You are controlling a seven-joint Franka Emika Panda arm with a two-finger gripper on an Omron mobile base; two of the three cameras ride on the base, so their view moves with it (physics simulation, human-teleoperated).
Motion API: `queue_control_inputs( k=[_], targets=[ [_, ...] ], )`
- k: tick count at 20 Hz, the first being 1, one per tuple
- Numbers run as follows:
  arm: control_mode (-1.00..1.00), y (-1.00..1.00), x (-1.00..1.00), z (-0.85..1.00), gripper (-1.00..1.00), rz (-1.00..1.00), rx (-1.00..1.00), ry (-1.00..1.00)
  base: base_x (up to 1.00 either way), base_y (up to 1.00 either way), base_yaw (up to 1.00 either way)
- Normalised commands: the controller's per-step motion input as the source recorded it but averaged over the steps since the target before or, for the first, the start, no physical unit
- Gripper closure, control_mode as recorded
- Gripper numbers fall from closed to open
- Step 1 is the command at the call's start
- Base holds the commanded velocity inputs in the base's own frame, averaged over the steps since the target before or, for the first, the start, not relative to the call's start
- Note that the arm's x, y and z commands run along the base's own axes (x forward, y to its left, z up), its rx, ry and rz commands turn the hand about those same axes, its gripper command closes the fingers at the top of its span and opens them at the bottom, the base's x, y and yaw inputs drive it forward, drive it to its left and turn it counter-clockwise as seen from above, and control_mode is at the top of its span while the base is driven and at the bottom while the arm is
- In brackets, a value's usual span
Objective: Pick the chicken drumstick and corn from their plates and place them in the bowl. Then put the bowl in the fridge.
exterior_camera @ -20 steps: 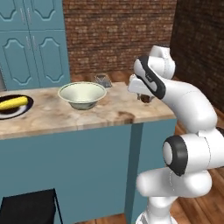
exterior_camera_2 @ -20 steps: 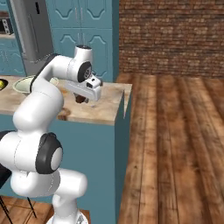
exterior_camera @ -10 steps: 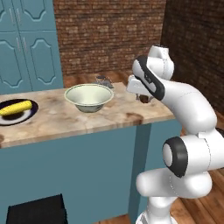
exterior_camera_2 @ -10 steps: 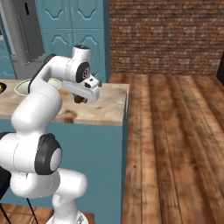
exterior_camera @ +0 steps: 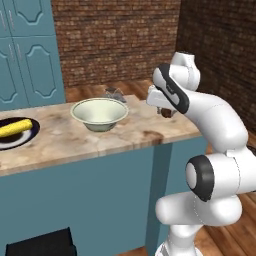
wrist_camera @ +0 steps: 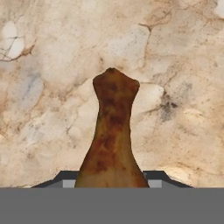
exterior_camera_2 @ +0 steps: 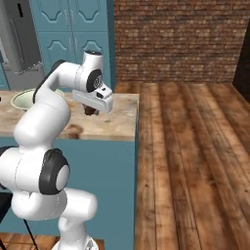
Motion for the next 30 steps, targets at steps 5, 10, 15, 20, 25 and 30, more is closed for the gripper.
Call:
queue_control_inputs(
  k=[5, 10, 15, 20, 25, 30],
  targets=[
    [1.00, 0.00, 0.00, 0.00, 1.00, 0.00, 0.00, 0.00, -0.08, 0.35, -0.08],
    [1.00, 0.00, 0.00, 0.00, 1.00, 0.00, 0.00, 0.00, -0.01, 0.27, 0.00],
    [1.00, 0.00, 0.00, 0.00, 1.00, 0.00, 0.00, 0.00, 0.08, 0.16, 0.00],
    [1.00, 0.00, 0.00, 0.00, 1.00, 0.00, 0.00, 0.00, 0.01, 0.19, 0.00],
    [1.00, 0.00, 0.00, 0.00, 1.00, 0.00, 0.00, 0.00, -0.03, 0.32, 0.00],
    [1.00, 0.00, 0.00, 0.00, 1.00, 0.00, 0.00, 0.00, 0.01, 0.25, -0.02]
  ],
)
